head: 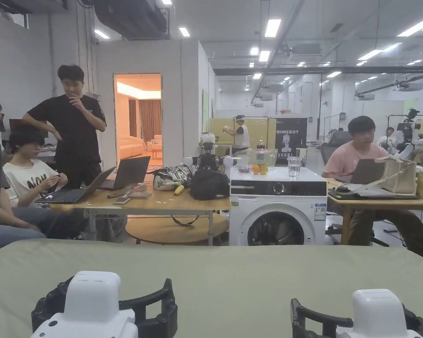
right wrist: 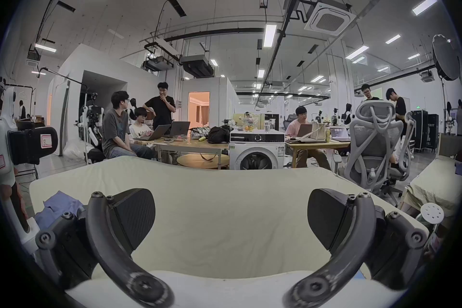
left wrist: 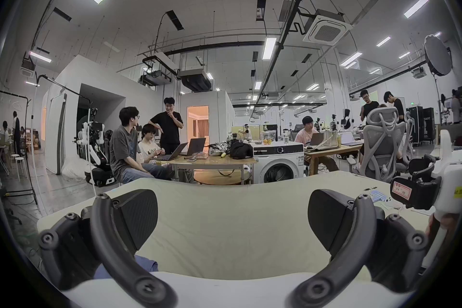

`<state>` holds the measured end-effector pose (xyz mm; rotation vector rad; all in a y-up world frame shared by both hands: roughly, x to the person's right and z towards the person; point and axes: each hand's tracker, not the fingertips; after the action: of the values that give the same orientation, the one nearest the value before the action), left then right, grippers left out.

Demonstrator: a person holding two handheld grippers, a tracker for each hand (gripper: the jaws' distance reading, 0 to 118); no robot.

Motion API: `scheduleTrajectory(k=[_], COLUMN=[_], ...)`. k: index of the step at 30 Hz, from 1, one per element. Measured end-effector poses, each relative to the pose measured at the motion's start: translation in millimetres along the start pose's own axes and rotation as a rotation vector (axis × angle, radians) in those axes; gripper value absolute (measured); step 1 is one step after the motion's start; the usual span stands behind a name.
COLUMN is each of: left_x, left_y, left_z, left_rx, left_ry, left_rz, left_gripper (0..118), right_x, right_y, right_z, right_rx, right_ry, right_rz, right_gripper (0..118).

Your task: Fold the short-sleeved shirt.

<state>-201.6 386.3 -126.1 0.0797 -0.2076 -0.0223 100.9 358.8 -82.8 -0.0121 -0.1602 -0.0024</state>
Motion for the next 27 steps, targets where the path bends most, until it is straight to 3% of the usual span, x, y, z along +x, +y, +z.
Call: scheduleTrajectory(k=[27], left_x=[1.0], left_y=[-3.6], left_z=[-0.1], left_rx=[-0.008], left_ry=[-0.009], left_rz=[-0.001], left_gripper=[118], right_x=[2.7], right_y=[-3.0], right_z=[0.0], right_rx=[-0.008], right_ry=[-0.007], right_rz=[-0.006], right_gripper=[118])
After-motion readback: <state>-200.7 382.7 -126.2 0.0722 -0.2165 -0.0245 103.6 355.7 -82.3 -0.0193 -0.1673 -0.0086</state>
